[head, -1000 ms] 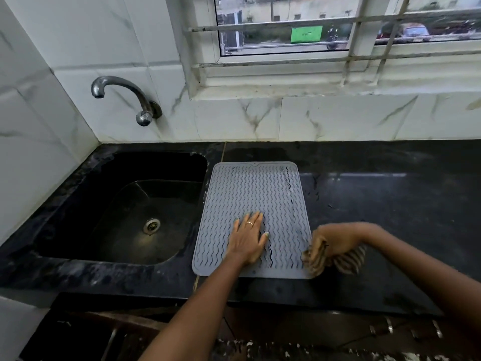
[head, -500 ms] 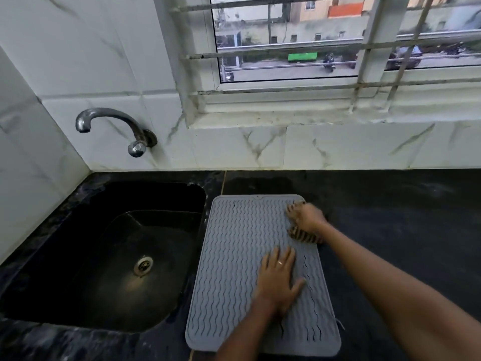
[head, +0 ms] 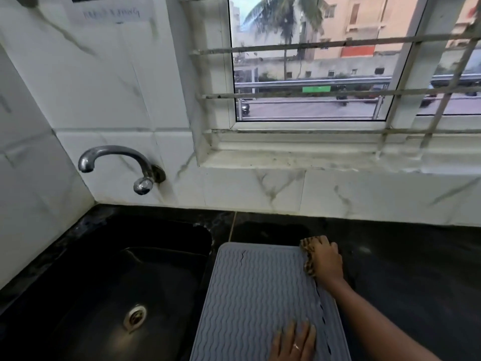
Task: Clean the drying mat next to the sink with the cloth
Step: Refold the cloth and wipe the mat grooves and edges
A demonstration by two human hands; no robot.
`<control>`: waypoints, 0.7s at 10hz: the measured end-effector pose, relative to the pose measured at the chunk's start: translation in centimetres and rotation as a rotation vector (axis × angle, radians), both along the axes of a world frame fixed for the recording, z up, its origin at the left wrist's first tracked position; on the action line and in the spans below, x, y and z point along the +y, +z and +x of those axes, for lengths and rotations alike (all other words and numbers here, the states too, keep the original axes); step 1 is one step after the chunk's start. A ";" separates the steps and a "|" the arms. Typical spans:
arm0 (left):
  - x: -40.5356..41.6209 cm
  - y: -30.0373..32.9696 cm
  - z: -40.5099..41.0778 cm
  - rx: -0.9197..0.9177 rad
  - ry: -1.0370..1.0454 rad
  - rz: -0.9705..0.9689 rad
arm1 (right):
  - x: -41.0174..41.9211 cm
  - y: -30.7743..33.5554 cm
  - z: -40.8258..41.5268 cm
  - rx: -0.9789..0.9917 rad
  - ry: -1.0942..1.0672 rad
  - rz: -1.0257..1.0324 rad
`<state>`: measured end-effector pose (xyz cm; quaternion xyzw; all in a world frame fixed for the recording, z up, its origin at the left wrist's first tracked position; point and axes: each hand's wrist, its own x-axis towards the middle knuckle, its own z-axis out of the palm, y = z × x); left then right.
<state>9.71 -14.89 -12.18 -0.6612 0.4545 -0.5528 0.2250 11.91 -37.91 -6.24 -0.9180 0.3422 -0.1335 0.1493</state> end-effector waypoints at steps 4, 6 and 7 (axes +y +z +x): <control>-1.8 3.7 -2.9 1.694 0.019 -0.215 | 2.8 3.4 -0.3 -0.367 0.187 0.192; -0.3 2.4 3.3 1.605 0.255 -0.156 | 6.1 -1.1 -2.3 -0.057 0.587 -0.258; 0.0 1.9 3.0 1.670 0.301 -0.133 | 4.2 -0.8 0.7 -0.010 0.521 -0.284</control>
